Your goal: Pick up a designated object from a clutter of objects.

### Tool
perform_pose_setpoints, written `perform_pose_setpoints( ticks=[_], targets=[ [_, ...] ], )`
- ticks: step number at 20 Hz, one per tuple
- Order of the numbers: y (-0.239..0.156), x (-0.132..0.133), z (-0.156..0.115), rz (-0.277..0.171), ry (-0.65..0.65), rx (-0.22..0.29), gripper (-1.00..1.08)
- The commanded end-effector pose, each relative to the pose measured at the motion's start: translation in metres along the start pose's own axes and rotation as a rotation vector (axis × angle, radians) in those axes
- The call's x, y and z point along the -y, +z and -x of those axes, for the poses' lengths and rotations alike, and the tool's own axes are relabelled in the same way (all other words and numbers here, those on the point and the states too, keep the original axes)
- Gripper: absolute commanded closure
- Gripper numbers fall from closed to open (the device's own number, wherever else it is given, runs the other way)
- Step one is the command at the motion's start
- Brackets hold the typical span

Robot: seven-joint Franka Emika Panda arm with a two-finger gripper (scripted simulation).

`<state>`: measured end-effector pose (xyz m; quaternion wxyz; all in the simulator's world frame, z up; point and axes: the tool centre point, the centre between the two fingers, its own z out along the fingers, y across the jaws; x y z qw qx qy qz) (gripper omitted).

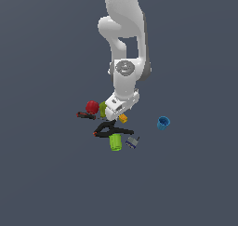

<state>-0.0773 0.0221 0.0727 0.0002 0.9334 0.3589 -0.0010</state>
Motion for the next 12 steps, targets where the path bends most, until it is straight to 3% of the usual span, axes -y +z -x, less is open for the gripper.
perform_pose_setpoints(
  ticks=[1,12],
  targets=[
    [0.004,0.002,0.002,0.001,-0.018,-0.002,-0.92],
    [0.018,0.003,0.003,0.000,-0.022,-0.001,-0.92]
  ],
)
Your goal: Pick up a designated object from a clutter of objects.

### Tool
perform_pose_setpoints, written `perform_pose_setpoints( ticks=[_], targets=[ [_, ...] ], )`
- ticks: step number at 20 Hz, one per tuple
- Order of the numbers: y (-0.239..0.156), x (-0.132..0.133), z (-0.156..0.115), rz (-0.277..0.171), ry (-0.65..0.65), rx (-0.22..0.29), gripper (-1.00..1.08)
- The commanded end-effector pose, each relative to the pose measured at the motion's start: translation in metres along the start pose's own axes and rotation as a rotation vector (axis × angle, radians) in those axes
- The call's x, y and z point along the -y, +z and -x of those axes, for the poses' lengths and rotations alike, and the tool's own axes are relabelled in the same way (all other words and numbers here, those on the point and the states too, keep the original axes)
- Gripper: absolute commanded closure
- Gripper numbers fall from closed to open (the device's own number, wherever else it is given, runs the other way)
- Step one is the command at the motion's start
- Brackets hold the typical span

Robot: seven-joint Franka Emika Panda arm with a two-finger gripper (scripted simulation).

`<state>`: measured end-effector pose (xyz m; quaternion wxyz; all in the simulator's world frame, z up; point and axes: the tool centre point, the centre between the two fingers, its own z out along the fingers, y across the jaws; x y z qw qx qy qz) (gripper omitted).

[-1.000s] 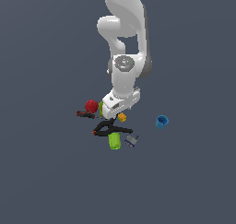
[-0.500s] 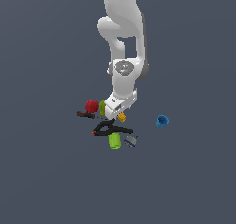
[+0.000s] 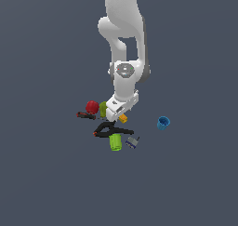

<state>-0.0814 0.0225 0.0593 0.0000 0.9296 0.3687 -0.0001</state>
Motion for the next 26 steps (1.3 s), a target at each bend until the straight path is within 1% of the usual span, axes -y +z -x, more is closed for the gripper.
perform_pose_setpoints(
  ticks=[1,7,13,14,26],
  targets=[
    [0.008,0.000,0.001,0.000,-0.001,0.000,-0.92],
    [0.034,0.001,0.001,0.000,-0.003,0.000,-0.92],
    [0.042,0.001,0.001,0.000,-0.004,0.000,-0.92],
    [0.042,0.001,0.001,0.000,-0.004,0.000,1.08],
    [0.040,-0.001,0.001,0.003,-0.004,-0.003,1.08]
  ],
)
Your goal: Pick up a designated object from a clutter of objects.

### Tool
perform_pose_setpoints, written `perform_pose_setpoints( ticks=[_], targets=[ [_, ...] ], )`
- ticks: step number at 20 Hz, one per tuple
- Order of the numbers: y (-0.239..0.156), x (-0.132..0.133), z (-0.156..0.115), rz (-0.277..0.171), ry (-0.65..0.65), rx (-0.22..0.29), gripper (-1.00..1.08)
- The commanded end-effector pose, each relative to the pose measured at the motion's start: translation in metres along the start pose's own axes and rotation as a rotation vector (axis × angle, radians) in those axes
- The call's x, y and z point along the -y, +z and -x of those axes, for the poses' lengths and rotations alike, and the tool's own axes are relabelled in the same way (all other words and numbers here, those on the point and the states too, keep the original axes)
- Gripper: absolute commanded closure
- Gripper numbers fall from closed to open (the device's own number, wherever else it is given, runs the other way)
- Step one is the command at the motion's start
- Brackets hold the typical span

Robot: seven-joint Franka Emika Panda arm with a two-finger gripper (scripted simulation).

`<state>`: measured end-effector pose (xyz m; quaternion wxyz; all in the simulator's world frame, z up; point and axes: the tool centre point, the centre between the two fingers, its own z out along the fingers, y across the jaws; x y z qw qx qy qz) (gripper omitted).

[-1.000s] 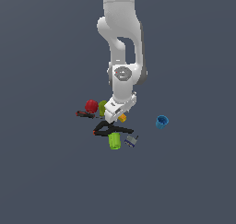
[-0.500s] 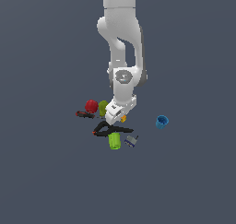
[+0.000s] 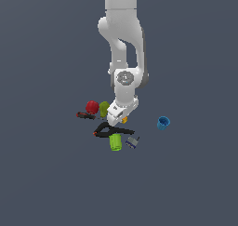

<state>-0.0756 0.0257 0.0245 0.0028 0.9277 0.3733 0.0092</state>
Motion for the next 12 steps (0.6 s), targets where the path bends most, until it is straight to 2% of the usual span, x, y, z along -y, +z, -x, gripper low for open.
perform_pose_setpoints(
  ticks=[1,12],
  targets=[
    [0.004,0.001,0.008,-0.009,0.006,0.013,1.08],
    [-0.035,-0.020,0.028,-0.009,0.006,0.013,1.08]
  ],
)
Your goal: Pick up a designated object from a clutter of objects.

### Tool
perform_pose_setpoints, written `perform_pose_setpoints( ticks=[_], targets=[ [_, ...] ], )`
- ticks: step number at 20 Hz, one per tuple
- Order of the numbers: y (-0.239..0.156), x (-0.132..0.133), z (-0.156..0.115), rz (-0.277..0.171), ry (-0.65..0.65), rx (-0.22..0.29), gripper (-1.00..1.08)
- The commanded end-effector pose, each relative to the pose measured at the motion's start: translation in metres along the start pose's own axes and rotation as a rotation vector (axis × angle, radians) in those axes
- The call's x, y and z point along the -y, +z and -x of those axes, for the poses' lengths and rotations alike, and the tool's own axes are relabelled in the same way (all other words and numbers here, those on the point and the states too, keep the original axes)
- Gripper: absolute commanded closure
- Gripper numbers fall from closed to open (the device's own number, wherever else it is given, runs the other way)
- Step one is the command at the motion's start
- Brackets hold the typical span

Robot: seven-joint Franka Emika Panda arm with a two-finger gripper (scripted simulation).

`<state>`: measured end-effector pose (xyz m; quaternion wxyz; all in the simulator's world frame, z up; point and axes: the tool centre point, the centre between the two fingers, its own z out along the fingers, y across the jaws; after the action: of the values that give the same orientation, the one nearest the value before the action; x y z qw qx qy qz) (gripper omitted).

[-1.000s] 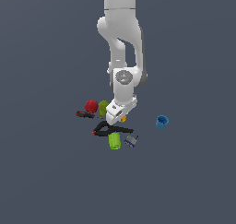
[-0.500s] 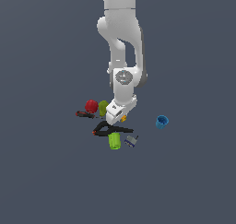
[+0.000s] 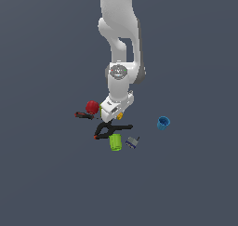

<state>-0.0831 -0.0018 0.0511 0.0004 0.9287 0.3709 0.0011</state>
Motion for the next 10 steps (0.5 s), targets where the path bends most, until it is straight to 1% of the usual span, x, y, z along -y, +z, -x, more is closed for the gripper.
perform_pose_setpoints(
  ticks=[1,10],
  targets=[
    [-0.014,-0.008,0.008,0.001,0.001,0.000,1.08],
    [-0.087,-0.045,0.045,-0.001,0.000,-0.002,1.08]
  ],
)
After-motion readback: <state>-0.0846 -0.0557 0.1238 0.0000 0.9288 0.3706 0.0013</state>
